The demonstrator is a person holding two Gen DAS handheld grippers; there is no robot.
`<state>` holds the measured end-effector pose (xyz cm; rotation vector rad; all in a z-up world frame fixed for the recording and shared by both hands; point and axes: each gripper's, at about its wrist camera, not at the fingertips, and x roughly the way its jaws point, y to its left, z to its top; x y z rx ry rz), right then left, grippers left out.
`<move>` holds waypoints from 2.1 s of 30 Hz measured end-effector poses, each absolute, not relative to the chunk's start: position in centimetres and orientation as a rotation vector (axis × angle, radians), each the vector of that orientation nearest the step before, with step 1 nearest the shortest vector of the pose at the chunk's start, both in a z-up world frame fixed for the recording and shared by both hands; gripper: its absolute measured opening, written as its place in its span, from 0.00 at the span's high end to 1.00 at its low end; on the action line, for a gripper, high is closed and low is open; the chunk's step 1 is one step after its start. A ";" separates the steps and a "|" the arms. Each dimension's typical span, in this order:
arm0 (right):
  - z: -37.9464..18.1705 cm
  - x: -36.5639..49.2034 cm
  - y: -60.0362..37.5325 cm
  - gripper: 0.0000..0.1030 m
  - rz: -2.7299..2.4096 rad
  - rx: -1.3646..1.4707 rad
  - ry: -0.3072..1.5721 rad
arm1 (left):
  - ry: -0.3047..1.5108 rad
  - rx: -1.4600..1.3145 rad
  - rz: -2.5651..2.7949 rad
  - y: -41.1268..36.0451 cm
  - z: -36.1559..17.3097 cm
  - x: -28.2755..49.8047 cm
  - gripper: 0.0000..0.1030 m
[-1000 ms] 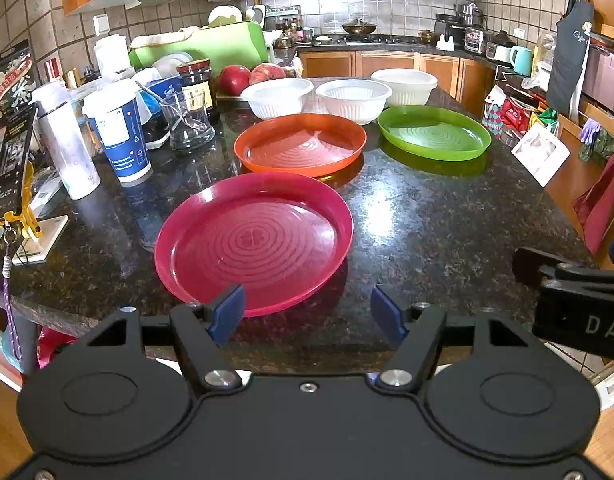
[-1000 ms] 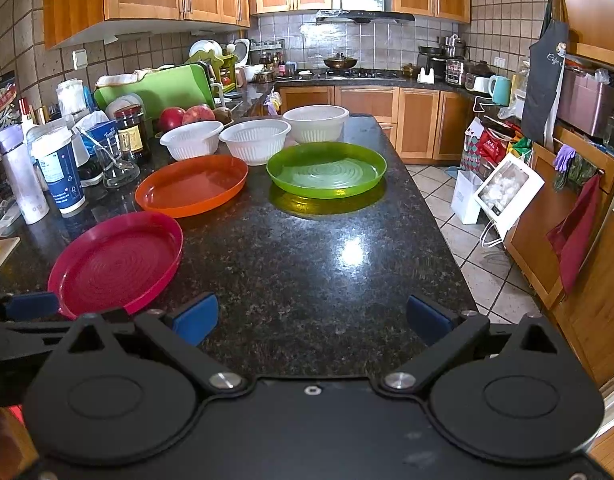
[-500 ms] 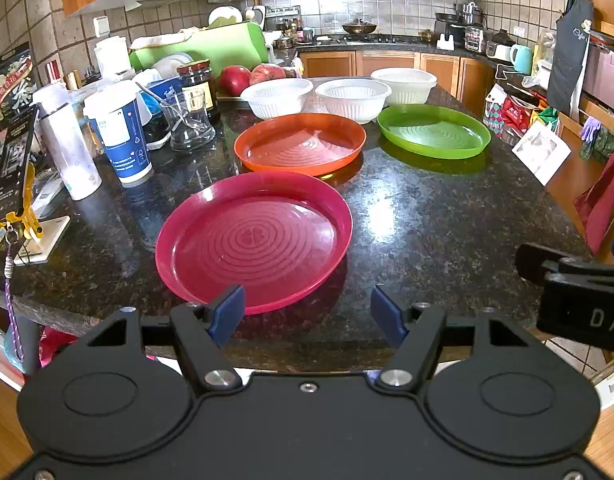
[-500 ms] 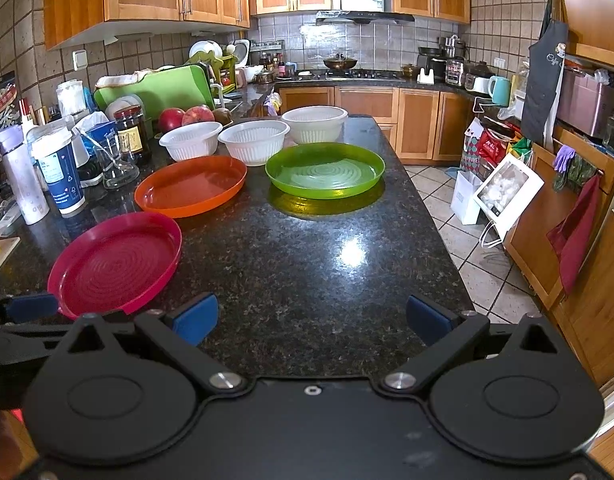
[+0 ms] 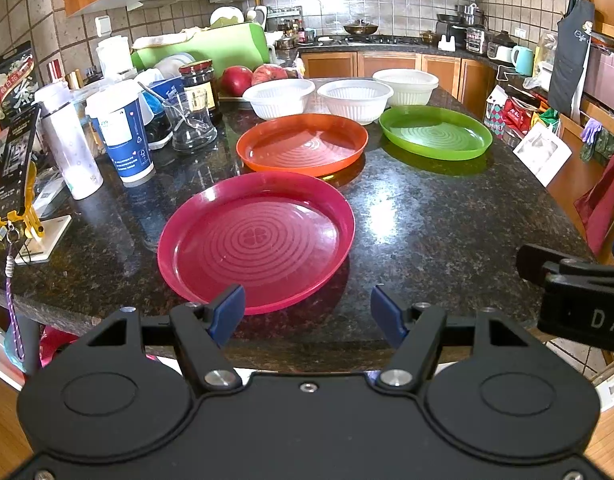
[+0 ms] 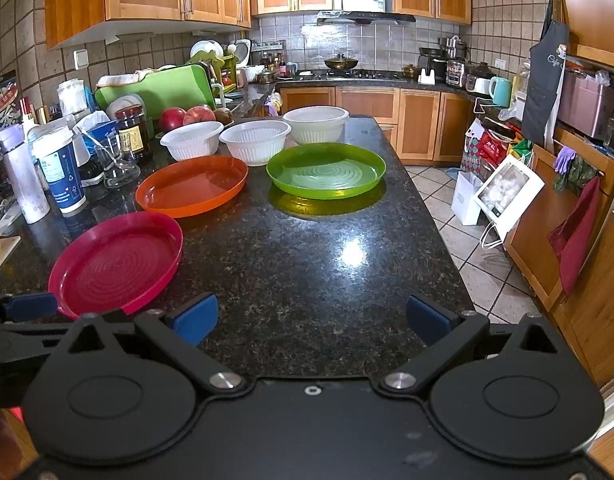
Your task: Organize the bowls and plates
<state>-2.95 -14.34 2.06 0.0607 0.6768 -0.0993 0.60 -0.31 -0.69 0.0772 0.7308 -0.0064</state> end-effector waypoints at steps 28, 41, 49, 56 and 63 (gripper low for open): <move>2.1 -3.2 -14.3 0.00 -0.099 0.059 0.670 | 0.724 0.075 -0.003 -0.1 -0.4 0.4 0.31; 2.7 -4.1 -14.1 0.00 -0.118 0.038 0.574 | 0.691 0.087 0.015 0.4 -0.2 -0.3 0.31; 3.2 -4.4 -12.7 0.00 -0.135 -0.041 0.431 | 0.652 0.123 0.025 2.0 0.1 -0.6 0.31; 3.2 -2.2 -11.5 0.07 -0.010 -0.014 0.498 | 0.695 0.078 -0.009 5.2 0.6 1.1 0.36; 2.3 1.0 -9.4 0.16 0.066 -0.018 0.580 | 0.710 0.020 -0.004 9.2 0.6 3.6 0.36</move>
